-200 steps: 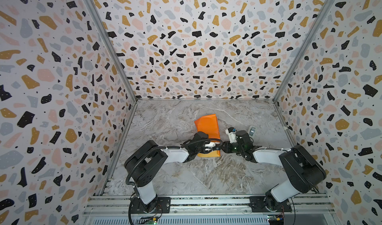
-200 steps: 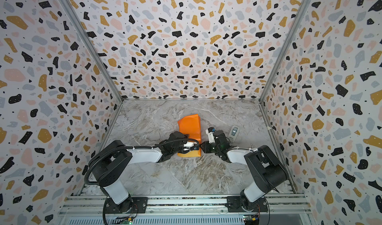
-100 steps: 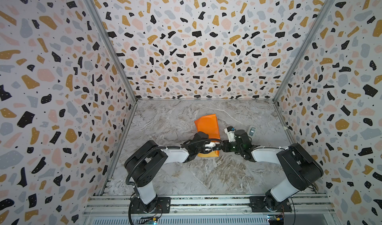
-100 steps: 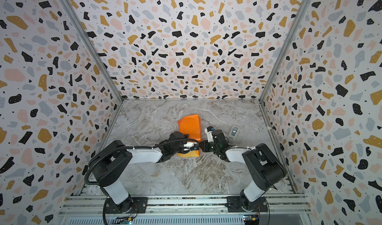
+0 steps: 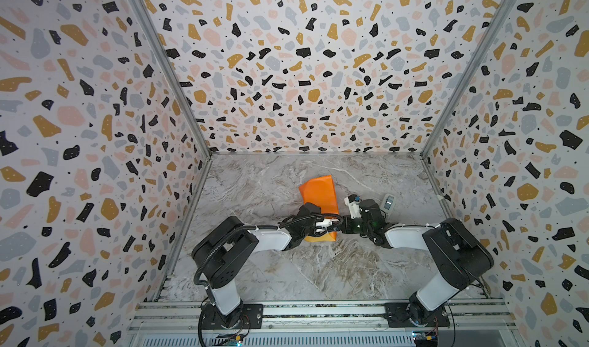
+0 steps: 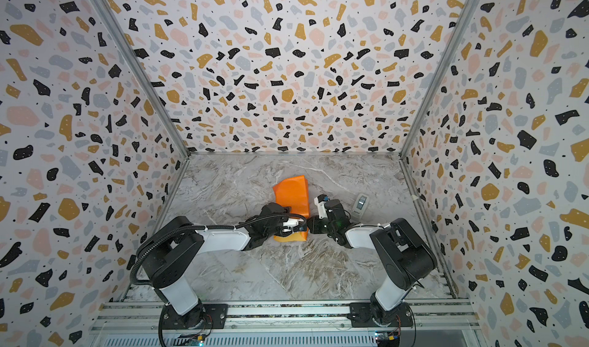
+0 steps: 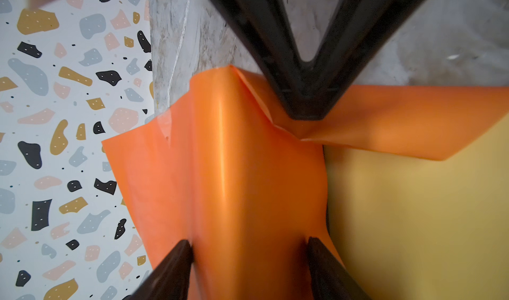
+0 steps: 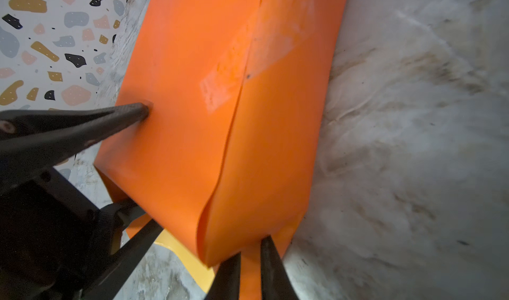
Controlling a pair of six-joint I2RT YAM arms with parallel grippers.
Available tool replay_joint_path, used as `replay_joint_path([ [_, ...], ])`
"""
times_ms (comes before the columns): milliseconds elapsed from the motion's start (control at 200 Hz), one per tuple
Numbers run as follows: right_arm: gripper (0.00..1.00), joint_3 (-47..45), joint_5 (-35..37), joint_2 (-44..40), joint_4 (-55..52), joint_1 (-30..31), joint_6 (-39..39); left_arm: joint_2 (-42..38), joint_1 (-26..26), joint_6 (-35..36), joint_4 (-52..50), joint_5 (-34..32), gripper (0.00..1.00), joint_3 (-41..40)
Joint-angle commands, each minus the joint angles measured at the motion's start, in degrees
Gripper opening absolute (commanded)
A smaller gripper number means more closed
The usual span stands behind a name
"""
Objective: Wrap a gift box in wrapping paper
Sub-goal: Fold the wrapping paper around the gift box.
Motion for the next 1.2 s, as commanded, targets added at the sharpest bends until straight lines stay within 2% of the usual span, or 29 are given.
replay_joint_path([
  [0, 0.16, 1.17, 0.45, -0.18, 1.6, 0.57, 1.19, 1.65, -0.21, -0.68, -3.1, 0.23, 0.65, 0.32],
  [355, 0.12, 0.51, -0.42, -1.68, 2.1, -0.31, 7.52, 1.46, -0.21, -0.89, -3.17, 0.26, 0.65, 0.41],
  [691, 0.1, 2.09, -0.21, -2.45, -2.87, -1.55, 7.24, 1.64, -0.21, -0.91, -3.24, -0.02, 0.64, 0.58],
  [1191, 0.09, 3.33, -0.92, -4.25, -4.13, -1.47, 6.4, 1.99, -0.21, -0.92, -3.8, -0.22, 0.64, 0.94],
])
